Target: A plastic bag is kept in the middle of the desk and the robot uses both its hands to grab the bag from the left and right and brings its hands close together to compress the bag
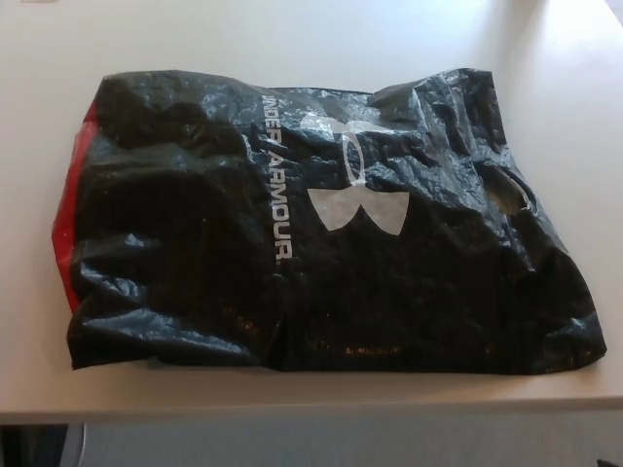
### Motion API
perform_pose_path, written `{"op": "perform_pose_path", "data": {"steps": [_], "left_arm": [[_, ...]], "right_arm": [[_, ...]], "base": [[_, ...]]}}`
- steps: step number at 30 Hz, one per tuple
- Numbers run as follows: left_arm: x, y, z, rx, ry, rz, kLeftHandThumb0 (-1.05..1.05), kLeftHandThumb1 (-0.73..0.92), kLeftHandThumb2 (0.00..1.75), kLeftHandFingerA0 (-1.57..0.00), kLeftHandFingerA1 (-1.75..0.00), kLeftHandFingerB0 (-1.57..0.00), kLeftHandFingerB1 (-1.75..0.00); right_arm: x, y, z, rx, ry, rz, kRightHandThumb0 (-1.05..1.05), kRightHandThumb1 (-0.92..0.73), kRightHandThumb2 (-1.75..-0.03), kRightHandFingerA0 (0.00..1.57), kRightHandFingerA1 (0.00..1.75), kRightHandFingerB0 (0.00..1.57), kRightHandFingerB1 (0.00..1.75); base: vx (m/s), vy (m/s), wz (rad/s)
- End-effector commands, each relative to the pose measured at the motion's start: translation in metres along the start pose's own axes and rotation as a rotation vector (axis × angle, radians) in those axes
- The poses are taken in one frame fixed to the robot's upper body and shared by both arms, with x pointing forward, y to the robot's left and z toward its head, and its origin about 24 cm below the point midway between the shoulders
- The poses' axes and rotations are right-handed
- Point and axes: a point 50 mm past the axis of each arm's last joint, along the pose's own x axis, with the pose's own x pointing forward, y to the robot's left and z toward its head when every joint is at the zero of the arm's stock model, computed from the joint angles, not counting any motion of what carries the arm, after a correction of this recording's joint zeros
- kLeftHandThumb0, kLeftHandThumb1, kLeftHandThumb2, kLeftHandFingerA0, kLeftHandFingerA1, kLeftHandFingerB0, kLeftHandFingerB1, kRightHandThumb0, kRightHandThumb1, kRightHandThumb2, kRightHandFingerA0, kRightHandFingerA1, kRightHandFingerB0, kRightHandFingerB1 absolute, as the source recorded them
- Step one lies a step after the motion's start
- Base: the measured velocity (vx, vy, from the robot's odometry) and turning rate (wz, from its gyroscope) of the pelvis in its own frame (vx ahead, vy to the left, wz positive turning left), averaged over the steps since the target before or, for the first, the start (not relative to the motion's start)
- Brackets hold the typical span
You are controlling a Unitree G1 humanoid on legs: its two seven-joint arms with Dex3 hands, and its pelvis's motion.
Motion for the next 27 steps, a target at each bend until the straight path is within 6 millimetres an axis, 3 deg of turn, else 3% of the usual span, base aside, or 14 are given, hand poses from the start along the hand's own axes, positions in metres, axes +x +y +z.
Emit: {"op": "perform_pose_path", "data": {"steps": [1,15,16,17,18,20,21,22,25,27], "left_arm": [[-0.035,0.012,0.07,-0.123,-0.55,0.037,-0.65,0.83,0.66,-0.39,-0.47,-0.27,-0.34],[-0.03,0.013,0.077,-0.125,-0.605,0.052,-0.66,0.85,0.65,-0.42,-0.47,-0.28,-0.33],[-0.03,0.013,0.077,-0.138,-0.612,0.056,-0.67,0.81,0.65,-0.42,-0.48,-0.26,-0.34],[-0.034,0.014,0.074,-0.142,-0.6,0.053,-0.68,0.66,0.99,-0.35,-0.56,-0.19,-0.45],[-0.036,0.014,0.073,-0.156,-0.594,0.054,-0.66,0.82,0.65,-0.42,-0.46,-0.27,-0.32],[-0.043,0.012,0.07,-0.175,-0.571,0.054,-0.68,0.82,0.64,-0.41,-0.45,-0.26,-0.31],[-0.049,0.012,0.068,-0.174,-0.56,0.054,-0.74,0.66,0.99,-0.32,-0.54,-0.19,-0.44],[-0.054,0.014,0.07,-0.162,-0.591,0.061,-0.68,0.66,0.97,-0.31,-0.54,-0.19,-0.44],[-0.059,0.021,0.076,-0.1,-0.706,0.098,-0.66,0.67,0.97,-0.31,-0.54,-0.17,-0.44],[-0.059,0.031,0.093,0.006,-0.837,0.137,-0.66,0.69,0.96,-0.3,-0.54,-0.16,-0.45]], "right_arm": [[-0.022,-0.027,0.062,-0.136,-0.551,-0.083,-0.32,-0.63,-1.12,0.0,0.49,0.0,0.48],[-0.024,-0.027,0.07,-0.196,-0.509,-0.145,-0.34,-0.49,-1.02,0.0,0.49,0.0,0.47],[-0.024,-0.027,0.07,-0.219,-0.503,-0.159,-0.62,-0.68,-0.62,0.13,0.29,0.12,0.26],[-0.029,-0.025,0.068,-0.219,-0.492,-0.153,-0.73,-0.51,-0.87,0.02,0.4,0.01,0.35],[-0.031,-0.024,0.067,-0.217,-0.493,-0.156,-0.81,-0.53,-0.85,0.03,0.38,0.01,0.34],[-0.037,-0.023,0.064,-0.212,-0.491,-0.154,-0.83,-0.53,-0.84,0.03,0.37,0.05,0.35],[-0.041,-0.022,0.061,-0.202,-0.485,-0.144,-0.67,-0.7,-0.63,0.11,0.27,0.13,0.23],[-0.043,-0.022,0.061,-0.183,-0.486,-0.135,-0.69,-0.48,-0.86,0.0,0.35,0.09,0.34],[-0.045,-0.025,0.063,-0.133,-0.506,-0.122,-0.68,-0.48,-0.86,0.02,0.35,0.03,0.33],[-0.041,-0.03,0.068,-0.129,-0.534,-0.154,-0.71,-0.5,-0.9,0.04,0.37,0.04,0.33]], "base": [[0.0,0.0,0.0],[0.0,0.0,0.0],[0.0,0.0,0.0],[0.0,0.0,0.0],[0.0,0.0,0.0],[0.0,0.0,0.0],[0.0,0.0,0.0],[0.0,0.0,0.0],[0.0,0.0,0.0],[0.0,0.0,0.0]]}}
